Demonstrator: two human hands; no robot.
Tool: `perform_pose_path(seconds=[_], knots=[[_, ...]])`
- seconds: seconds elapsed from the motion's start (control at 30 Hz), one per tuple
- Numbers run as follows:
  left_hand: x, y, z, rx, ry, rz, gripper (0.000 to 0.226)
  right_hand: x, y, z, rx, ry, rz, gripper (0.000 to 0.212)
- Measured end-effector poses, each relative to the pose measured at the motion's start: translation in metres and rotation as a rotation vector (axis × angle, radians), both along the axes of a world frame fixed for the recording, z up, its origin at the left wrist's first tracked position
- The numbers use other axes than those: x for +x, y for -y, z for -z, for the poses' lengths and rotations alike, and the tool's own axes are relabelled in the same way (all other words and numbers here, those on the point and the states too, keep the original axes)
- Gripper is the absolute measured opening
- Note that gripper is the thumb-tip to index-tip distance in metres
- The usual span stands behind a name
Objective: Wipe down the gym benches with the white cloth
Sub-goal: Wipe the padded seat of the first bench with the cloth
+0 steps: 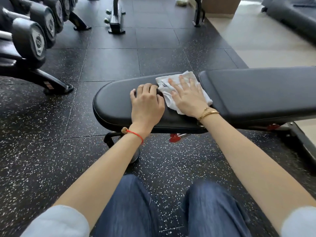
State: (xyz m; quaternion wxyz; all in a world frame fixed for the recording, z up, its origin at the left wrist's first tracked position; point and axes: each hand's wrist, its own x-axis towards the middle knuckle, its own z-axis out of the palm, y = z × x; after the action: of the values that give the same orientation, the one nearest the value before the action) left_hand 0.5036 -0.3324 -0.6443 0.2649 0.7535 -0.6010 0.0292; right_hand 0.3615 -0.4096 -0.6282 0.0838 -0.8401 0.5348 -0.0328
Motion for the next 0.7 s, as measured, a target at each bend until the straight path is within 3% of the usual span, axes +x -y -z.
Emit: perform_pose_path(seconds=[0.23,0.43,0.7], knots=[[-0.002,0.000,0.000,-0.010,0.052,0.004,0.034,-0.042,0.008,-0.005,-0.079,-0.140,-0.137,0.050],[-0.036,0.005,-0.004,0.046,-0.006,-0.067,0.037,-0.092,0.007,-0.003,-0.070,-0.081,-0.235,0.051],[-0.095,0.028,-0.001,0.094,-0.029,-0.086,0.047,-0.127,0.016,0.004,-0.235,-0.128,-0.257,0.051]])
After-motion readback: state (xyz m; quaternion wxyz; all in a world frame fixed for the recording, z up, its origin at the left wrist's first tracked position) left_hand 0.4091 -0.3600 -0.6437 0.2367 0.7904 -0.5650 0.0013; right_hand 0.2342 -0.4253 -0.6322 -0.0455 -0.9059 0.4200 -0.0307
